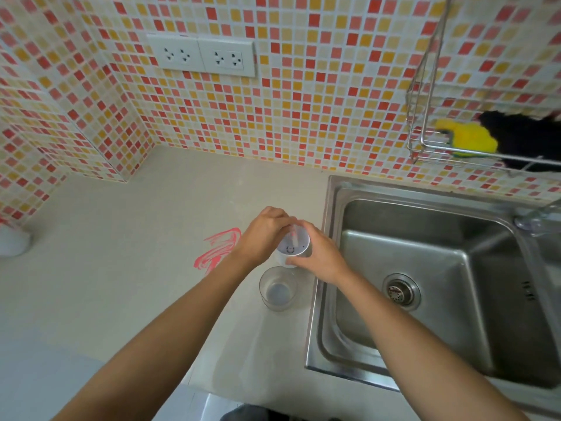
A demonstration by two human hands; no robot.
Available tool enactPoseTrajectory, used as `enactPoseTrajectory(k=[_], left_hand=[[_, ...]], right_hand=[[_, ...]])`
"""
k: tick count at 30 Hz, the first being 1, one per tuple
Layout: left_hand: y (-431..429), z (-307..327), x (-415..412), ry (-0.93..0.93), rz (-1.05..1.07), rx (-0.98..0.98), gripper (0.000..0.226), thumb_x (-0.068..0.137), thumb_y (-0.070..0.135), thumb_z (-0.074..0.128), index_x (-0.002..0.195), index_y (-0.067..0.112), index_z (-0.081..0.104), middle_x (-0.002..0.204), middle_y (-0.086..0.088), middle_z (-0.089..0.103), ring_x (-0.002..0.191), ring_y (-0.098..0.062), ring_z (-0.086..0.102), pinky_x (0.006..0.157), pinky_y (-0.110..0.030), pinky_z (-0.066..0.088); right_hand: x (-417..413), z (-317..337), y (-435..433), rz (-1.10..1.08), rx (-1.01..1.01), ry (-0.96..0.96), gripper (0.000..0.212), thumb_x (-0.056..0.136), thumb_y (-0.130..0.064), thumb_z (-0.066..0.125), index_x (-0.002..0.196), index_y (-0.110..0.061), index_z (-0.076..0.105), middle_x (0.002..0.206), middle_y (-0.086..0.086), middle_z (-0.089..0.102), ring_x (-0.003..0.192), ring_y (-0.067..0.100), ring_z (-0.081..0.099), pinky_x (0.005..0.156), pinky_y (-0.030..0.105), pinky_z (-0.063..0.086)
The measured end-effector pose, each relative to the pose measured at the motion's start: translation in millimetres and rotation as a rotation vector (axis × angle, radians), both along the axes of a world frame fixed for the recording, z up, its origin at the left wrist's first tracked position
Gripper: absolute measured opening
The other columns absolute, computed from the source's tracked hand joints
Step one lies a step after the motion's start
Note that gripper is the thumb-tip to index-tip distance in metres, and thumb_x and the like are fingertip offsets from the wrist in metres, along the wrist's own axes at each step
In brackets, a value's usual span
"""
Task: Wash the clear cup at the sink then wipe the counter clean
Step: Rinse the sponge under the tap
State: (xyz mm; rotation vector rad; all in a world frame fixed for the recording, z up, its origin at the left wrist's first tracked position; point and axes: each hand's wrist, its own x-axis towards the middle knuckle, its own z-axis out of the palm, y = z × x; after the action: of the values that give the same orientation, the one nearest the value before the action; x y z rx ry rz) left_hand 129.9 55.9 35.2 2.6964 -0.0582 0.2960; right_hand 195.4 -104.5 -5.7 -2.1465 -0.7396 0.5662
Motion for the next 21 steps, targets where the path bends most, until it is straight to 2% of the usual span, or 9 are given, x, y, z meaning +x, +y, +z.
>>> enactPoseTrajectory(k=[3, 6, 8, 11, 13, 14, 16, 18, 21], left_hand=[[-2.1, 15.6, 6.0, -0.022, 0.058, -0.07, 0.02, 0.094, 0.01, 0.058, 0.107, 0.01, 0.073, 0.101, -0.01, 0.07, 0.096, -0.029, 0.06, 0.083, -0.033, 0.045], [-0.6, 23.2, 2.2, 0.001, 0.081, -0.124, 0.021, 0.094, 0.015, 0.06, 0.111, 0.014, 0.072, 0.101, -0.005, 0.071, 0.096, -0.023, 0.06, 0.084, -0.028, 0.043], [0.6, 27.4, -0.8, -0.006, 0.102, -0.148, 0.021, 0.094, 0.019, 0.061, 0.111, 0.015, 0.072, 0.1, -0.003, 0.071, 0.094, -0.02, 0.06, 0.081, -0.026, 0.042], [-3.7, 36.8, 0.8, -0.021, 0.121, -0.186, 0.021, 0.094, 0.023, 0.061, 0.11, 0.016, 0.072, 0.1, 0.001, 0.073, 0.093, -0.015, 0.061, 0.083, -0.028, 0.048], [-11.9, 44.4, 8.4, -0.033, 0.125, -0.216, 0.021, 0.093, 0.023, 0.062, 0.11, 0.017, 0.072, 0.102, 0.003, 0.073, 0.092, -0.011, 0.063, 0.085, -0.027, 0.05], [-18.1, 48.6, 13.5, -0.036, 0.124, -0.23, 0.021, 0.093, 0.023, 0.063, 0.11, 0.017, 0.073, 0.103, 0.004, 0.073, 0.091, -0.009, 0.063, 0.085, -0.024, 0.05], [-33.9, 57.9, 25.5, -0.05, 0.12, -0.255, 0.021, 0.092, 0.022, 0.064, 0.11, 0.017, 0.073, 0.104, 0.004, 0.074, 0.09, -0.007, 0.063, 0.086, -0.023, 0.051], [-52.2, 68.0, 39.2, -0.07, 0.133, -0.318, 0.02, 0.09, 0.023, 0.067, 0.109, 0.019, 0.074, 0.102, 0.006, 0.074, 0.09, -0.006, 0.064, 0.088, -0.026, 0.053], [-79.4, 80.9, 56.1, -0.091, 0.16, -0.432, 0.018, 0.088, 0.026, 0.07, 0.104, 0.021, 0.075, 0.097, 0.011, 0.073, 0.09, -0.003, 0.065, 0.087, -0.025, 0.054]], right_hand=[[-0.8, 0.2, -0.4, 0.0, -0.023, 0.019, 0.099, 0.062, -0.036, 0.085, 0.143, -0.037, 0.028, 0.14, -0.005, 0.047, 0.125, 0.016, 0.048, 0.101, 0.038, 0.044], [0.1, 6.3, -8.8, 0.047, -0.065, 0.075, 0.117, 0.068, -0.033, 0.083, 0.152, -0.032, 0.002, 0.159, -0.003, 0.017, 0.143, 0.016, 0.022, 0.114, 0.042, 0.027], [6.2, 16.5, -19.5, 0.01, -0.09, 0.066, 0.111, 0.076, -0.027, 0.079, 0.153, -0.028, -0.001, 0.161, -0.003, 0.01, 0.145, 0.016, 0.016, 0.116, 0.039, 0.023], [17.0, 41.3, -41.0, -0.13, -0.052, -0.125, 0.076, 0.084, -0.017, 0.069, 0.149, -0.021, 0.029, 0.15, 0.003, 0.038, 0.134, 0.019, 0.041, 0.109, 0.04, 0.038], [23.9, 68.9, -56.2, -0.25, 0.057, -0.266, 0.046, 0.086, -0.014, 0.064, 0.132, -0.016, 0.054, 0.127, 0.002, 0.06, 0.107, 0.013, 0.06, 0.095, 0.039, 0.05], [26.3, 86.0, -63.8, -0.305, 0.112, -0.321, 0.035, 0.088, -0.014, 0.063, 0.123, -0.016, 0.061, 0.116, -0.001, 0.065, 0.095, 0.01, 0.062, 0.09, 0.037, 0.053], [31.4, 123.5, -79.0, -0.392, 0.223, -0.451, 0.023, 0.09, -0.014, 0.06, 0.112, -0.015, 0.067, 0.104, -0.004, 0.069, 0.085, 0.007, 0.062, 0.081, 0.03, 0.055], [43.9, 162.0, -93.6, -0.451, 0.305, -0.598, 0.02, 0.092, -0.015, 0.057, 0.108, -0.015, 0.068, 0.101, -0.004, 0.068, 0.082, 0.007, 0.062, 0.075, 0.024, 0.053], [87.3, 203.6, -112.6, -0.501, 0.27, -0.734, 0.02, 0.092, -0.018, 0.055, 0.109, -0.015, 0.066, 0.107, -0.003, 0.066, 0.096, 0.012, 0.06, 0.083, 0.026, 0.048]])
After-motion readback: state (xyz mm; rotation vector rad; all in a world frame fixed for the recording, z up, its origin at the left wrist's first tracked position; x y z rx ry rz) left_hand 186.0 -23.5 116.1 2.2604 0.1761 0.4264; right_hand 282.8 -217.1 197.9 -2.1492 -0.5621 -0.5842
